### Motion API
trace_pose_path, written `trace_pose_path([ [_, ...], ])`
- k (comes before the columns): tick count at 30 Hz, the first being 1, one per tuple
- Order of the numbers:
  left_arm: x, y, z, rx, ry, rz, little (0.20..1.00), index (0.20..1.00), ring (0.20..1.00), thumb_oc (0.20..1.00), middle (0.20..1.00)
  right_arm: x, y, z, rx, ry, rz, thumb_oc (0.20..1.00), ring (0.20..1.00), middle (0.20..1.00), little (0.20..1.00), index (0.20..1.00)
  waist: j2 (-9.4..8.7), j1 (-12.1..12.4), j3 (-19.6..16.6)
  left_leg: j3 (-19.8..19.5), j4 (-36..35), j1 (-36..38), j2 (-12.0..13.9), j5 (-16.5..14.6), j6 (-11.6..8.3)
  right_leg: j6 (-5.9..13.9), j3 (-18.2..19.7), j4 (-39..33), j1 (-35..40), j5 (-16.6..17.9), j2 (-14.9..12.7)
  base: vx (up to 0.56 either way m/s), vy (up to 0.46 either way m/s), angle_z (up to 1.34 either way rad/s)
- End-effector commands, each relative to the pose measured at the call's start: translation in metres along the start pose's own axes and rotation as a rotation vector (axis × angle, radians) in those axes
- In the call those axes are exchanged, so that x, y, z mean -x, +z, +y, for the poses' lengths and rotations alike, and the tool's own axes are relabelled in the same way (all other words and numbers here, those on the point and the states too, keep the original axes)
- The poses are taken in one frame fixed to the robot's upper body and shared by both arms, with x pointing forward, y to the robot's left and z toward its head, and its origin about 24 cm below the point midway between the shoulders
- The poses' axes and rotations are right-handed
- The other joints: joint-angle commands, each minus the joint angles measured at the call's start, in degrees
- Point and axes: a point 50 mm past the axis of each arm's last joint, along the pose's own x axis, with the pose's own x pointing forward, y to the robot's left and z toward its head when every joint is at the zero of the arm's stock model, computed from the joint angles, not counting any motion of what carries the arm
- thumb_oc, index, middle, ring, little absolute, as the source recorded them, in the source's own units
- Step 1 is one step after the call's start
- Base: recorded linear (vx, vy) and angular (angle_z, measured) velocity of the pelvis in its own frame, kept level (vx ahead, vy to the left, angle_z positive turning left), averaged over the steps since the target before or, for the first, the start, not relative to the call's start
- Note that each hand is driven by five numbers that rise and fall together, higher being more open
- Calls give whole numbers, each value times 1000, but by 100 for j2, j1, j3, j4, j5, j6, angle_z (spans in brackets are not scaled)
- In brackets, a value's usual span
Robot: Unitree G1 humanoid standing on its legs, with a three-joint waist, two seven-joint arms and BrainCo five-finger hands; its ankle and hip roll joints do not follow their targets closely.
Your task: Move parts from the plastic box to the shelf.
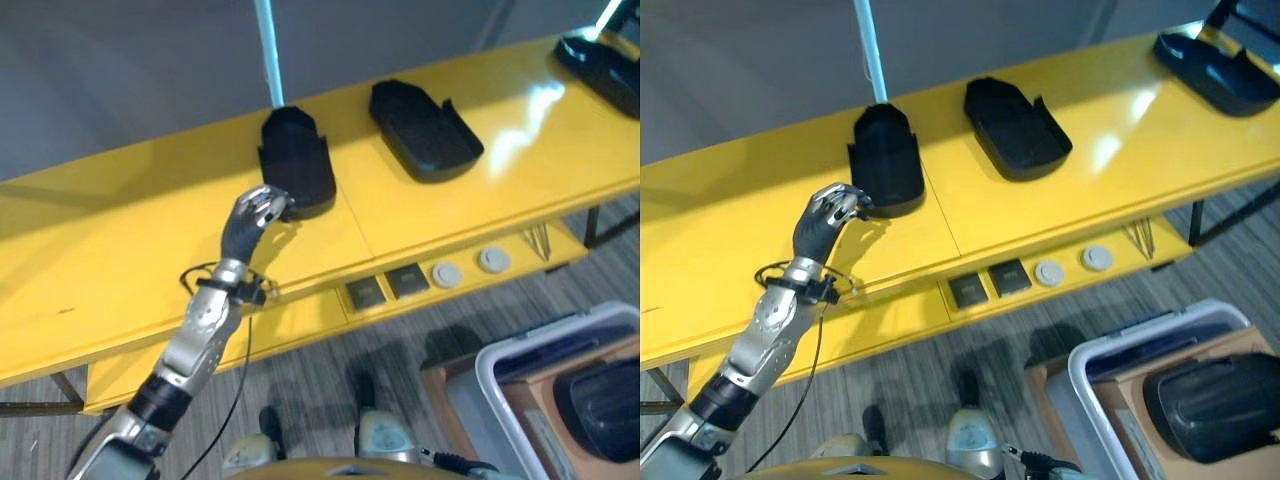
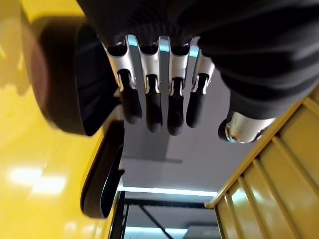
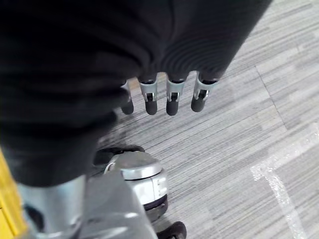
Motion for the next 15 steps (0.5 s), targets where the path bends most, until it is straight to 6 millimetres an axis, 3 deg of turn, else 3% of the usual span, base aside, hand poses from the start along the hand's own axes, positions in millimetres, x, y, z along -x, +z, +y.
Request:
trace_pose_path([
  [1, -1, 19, -4, -55, -40, -170, 1000, 1000, 1000, 1000, 1000, -4, -3, 19, -16, 39, 19, 1000, 1000, 1000, 1000, 1000, -103, 129, -251, 4, 9, -194, 27, -435, 67, -28, -308, 20, 584, -1098, -6, -74, 41, 23],
  [6, 25, -5, -4, -181, -39, -86, 1000, 1000, 1000, 1000, 1000, -5, 7, 20, -45, 26, 27, 1000, 1000, 1000, 1000, 1000, -271, 382, -422, -153, 9, 28, -59, -575, 190, -47, -332, 20, 876, -1149, 48, -45, 75, 21],
  [10, 31, -10, -5, -174, -80, -66, 1000, 1000, 1000, 1000, 1000, -5, 13, 22, -117, 22, 18, 1000, 1000, 1000, 1000, 1000, -338, 417, -440, -158, 9, 87, -109, -630, 265, -11, -300, 71, 931, -1148, 19, -19, 88, 14],
  [13, 30, -8, -13, -159, -142, -84, 1000, 1000, 1000, 1000, 1000, -5, 13, 23, -218, 23, 18, 1000, 1000, 1000, 1000, 1000, -388, 382, -437, -176, 9, 115, -204, -696, 341, 75, -249, 100, 915, -1080, -31, -26, 184, 1],
  [15, 24, -4, -20, -171, -190, -112, 1000, 1000, 1000, 1000, 1000, -5, 2, 23, -253, 11, 41, 1000, 1000, 1000, 1000, 1000, -437, 224, -388, -127, 9, 97, -313, -744, 442, 221, -71, 143, 749, -896, -99, -44, 254, -11],
])
